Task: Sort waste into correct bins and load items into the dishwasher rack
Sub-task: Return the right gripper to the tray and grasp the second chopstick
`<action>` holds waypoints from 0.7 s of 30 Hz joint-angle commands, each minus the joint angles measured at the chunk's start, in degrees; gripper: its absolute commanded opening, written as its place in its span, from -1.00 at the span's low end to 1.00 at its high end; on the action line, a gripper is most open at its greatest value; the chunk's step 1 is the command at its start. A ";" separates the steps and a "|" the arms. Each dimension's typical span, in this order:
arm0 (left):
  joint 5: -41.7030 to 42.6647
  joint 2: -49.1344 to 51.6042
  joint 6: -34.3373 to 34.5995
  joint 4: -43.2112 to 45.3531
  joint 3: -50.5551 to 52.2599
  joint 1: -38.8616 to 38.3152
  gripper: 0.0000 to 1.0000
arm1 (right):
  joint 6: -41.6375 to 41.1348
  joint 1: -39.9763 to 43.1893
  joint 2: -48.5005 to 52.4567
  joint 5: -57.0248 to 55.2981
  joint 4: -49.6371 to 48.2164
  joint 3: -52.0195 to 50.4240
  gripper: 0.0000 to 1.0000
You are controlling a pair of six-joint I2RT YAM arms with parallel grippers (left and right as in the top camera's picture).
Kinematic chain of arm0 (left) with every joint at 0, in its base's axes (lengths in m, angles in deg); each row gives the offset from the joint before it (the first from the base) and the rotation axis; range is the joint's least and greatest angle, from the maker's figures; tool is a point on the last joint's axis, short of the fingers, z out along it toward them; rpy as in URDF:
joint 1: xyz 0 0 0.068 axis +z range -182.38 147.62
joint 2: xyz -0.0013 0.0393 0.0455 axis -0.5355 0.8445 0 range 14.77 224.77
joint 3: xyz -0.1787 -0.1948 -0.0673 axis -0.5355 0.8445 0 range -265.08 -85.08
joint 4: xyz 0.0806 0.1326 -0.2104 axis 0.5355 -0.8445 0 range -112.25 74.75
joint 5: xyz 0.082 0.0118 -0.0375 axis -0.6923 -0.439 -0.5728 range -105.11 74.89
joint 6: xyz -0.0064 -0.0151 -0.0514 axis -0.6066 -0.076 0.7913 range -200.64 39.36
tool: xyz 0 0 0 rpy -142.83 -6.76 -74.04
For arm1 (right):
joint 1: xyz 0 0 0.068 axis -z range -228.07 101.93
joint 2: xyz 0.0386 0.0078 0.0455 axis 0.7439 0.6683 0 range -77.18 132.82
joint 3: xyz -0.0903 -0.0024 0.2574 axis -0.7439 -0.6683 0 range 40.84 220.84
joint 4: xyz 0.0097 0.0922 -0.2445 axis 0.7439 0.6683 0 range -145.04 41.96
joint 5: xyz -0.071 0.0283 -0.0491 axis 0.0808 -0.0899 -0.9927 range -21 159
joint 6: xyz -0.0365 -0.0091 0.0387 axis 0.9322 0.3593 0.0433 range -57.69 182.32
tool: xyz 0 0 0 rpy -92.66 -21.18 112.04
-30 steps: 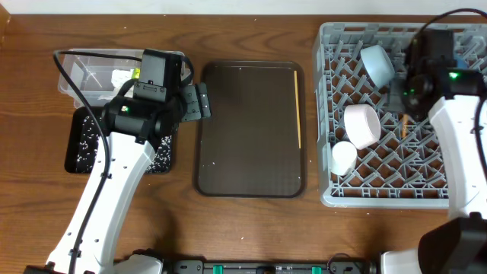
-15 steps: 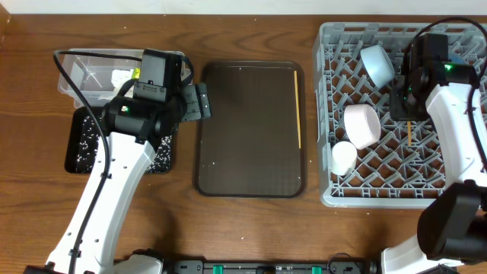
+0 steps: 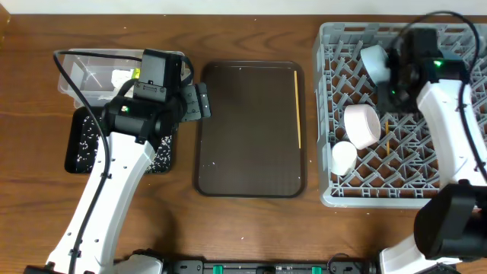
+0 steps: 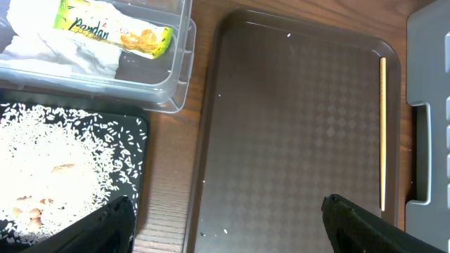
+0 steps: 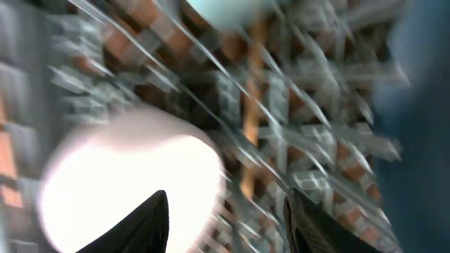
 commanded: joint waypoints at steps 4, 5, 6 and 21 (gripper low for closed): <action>-0.48 0.42 -0.13 -0.13 -0.48 0.31 0.76 | -9.33 -11.45 0.59 3.96 -7.19 3.34 -0.01; -0.48 0.42 -0.13 -0.13 -0.48 0.31 0.76 | -9.92 -12.79 0.98 3.96 -8.22 3.34 -0.01; -0.48 0.42 -0.13 -0.13 -0.48 0.31 0.76 | -10.56 -14.67 1.60 3.96 -9.60 3.34 -0.02; -0.48 0.42 -0.13 -0.13 -0.48 0.31 0.76 | -16.37 -25.53 19.61 -1.22 -18.12 3.34 -0.05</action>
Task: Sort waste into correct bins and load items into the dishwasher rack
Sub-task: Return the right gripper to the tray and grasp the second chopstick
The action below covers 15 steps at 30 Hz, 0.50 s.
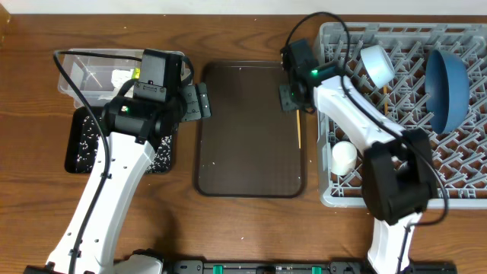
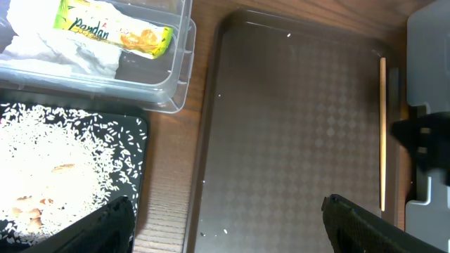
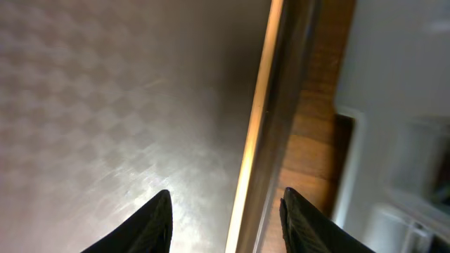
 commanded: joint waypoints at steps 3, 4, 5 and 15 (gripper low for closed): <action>-0.48 0.42 -0.15 -0.13 -0.48 0.31 0.75 | -1.90 -0.55 2.54 -1.53 -1.77 0.55 -0.05; -0.48 0.42 -0.15 -0.13 -0.48 0.31 0.76 | -1.92 -0.55 2.95 -1.79 -2.05 0.55 -0.05; -0.48 0.42 -0.15 -0.13 -0.48 0.31 0.76 | -1.90 -0.55 3.15 -2.23 -2.32 0.55 -0.05; -0.48 0.42 -0.15 -0.13 -0.48 0.31 0.76 | -1.92 -0.55 5.51 -3.19 -4.22 0.55 -0.07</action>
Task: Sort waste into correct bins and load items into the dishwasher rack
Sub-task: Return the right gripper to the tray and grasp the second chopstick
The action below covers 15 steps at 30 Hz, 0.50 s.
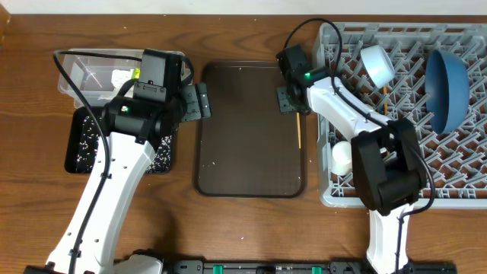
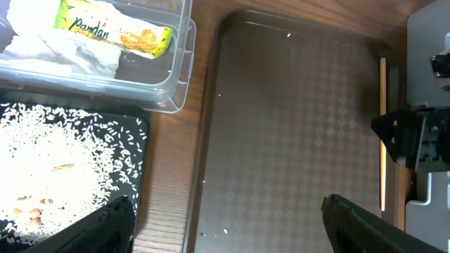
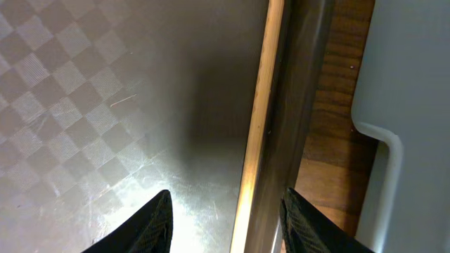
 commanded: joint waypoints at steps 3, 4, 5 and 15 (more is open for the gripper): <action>-0.48 0.42 -0.13 -0.11 -0.48 0.31 0.76 | -0.90 -0.50 1.88 -1.20 -0.83 0.57 -0.07; -0.48 0.42 -0.13 -0.11 -0.48 0.31 0.75 | -0.90 -0.50 1.97 -1.22 -0.83 0.57 -0.07; -0.48 0.42 -0.13 -0.11 -0.48 0.31 0.76 | -0.92 -0.50 2.43 -1.20 -0.85 0.57 -0.08; -0.48 0.42 -0.13 -0.11 -0.48 0.31 0.75 | -1.36 -0.50 5.31 -0.72 -0.74 0.57 -0.17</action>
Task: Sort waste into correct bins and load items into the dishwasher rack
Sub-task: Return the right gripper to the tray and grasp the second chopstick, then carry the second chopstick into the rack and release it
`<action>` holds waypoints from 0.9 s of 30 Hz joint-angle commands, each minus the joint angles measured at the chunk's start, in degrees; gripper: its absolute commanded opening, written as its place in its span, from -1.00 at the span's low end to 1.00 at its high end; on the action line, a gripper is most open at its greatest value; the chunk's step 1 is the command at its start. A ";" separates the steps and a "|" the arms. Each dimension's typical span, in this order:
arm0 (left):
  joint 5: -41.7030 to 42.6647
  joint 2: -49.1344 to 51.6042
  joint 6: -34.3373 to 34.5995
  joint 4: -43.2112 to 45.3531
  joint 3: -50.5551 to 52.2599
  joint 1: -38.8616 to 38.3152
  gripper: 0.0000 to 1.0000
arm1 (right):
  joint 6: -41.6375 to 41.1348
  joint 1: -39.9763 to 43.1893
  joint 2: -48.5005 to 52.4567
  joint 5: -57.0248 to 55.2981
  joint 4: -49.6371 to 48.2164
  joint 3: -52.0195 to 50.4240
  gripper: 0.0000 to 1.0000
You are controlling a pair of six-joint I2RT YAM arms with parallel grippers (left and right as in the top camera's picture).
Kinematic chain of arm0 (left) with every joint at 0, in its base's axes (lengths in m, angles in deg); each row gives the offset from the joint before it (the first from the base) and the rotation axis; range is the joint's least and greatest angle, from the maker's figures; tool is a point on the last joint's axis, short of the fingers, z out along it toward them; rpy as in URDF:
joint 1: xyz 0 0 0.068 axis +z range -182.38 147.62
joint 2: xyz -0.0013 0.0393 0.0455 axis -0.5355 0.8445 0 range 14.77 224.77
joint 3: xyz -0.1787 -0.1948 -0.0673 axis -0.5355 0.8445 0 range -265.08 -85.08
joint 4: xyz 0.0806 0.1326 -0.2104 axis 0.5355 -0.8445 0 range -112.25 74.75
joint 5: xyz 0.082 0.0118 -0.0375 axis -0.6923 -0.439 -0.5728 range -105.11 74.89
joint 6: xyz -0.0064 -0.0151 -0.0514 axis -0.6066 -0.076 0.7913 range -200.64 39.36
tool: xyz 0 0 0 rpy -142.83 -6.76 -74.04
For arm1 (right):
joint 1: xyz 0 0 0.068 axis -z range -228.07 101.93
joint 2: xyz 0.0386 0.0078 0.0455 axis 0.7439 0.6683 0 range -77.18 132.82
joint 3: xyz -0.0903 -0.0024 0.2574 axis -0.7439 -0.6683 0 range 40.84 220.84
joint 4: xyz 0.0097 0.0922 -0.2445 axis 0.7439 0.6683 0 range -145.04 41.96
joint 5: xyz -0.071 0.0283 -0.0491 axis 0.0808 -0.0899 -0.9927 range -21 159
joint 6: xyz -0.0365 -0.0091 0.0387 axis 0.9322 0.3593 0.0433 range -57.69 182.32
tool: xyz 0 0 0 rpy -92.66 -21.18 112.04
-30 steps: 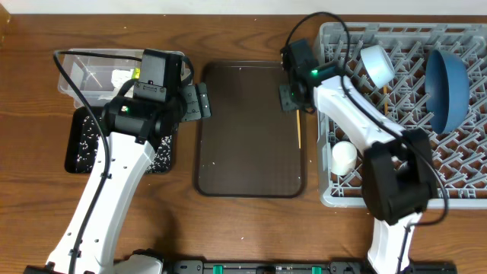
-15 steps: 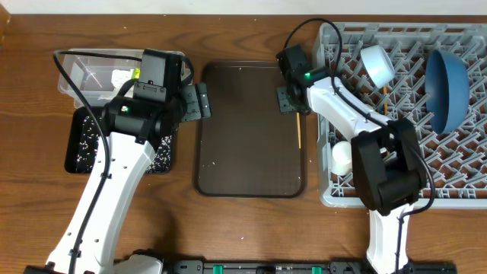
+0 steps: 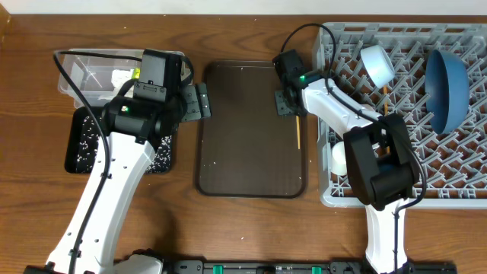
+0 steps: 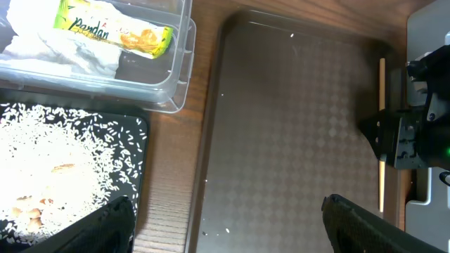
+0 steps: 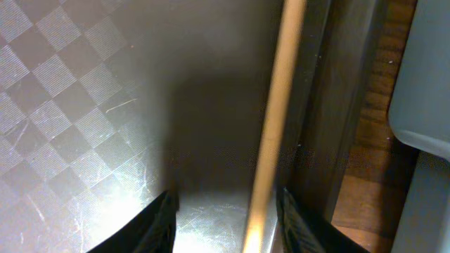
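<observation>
A thin wooden chopstick (image 3: 297, 125) lies along the right edge of the brown tray (image 3: 243, 164). My right gripper (image 3: 284, 97) is low over the chopstick's far end, open. In the right wrist view the chopstick (image 5: 278, 112) runs between the fingers, close to the right one, with the gripper (image 5: 226, 223) down near the tray floor. My left gripper (image 3: 199, 100) hangs open over the tray's left rim; the left wrist view (image 4: 225, 226) shows nothing between its fingers. That view also shows the chopstick (image 4: 382, 84) and my right gripper beside it.
The grey dishwasher rack (image 3: 327, 46) at the right holds white cups (image 3: 377, 62) and a blue bowl (image 3: 445, 76). A clear bin (image 3: 72, 84) with a wrapper (image 4: 112, 31) stands at the far left. A black tray (image 3: 76, 156) of rice lies in front of it.
My right gripper is lower and a little further left, and the chopstick now lies between its open fingers. The left arm has not moved.
My right gripper was first over the rack by the white cups. Then it was open above the chopstick at the tray's right edge. It stayed there and stood closer to the tray at each later moment. The left gripper stayed open throughout.
</observation>
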 commanded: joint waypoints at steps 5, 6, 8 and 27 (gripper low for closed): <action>-0.48 0.42 -0.15 -0.11 -0.48 0.31 0.76 | -0.90 -0.17 2.34 -0.52 0.52 0.26 -0.73; -0.48 0.42 -0.15 -0.11 -0.48 0.31 0.76 | -0.90 -0.17 2.34 -0.39 0.52 0.26 -0.83; -0.48 0.42 -0.15 -0.11 -0.48 0.31 0.76 | -0.90 -0.17 2.34 -0.39 0.57 0.26 -0.98; -0.48 0.42 -0.15 -0.11 -0.48 0.31 0.76 | 3.04 6.62 -20.87 0.17 28.28 19.93 -0.98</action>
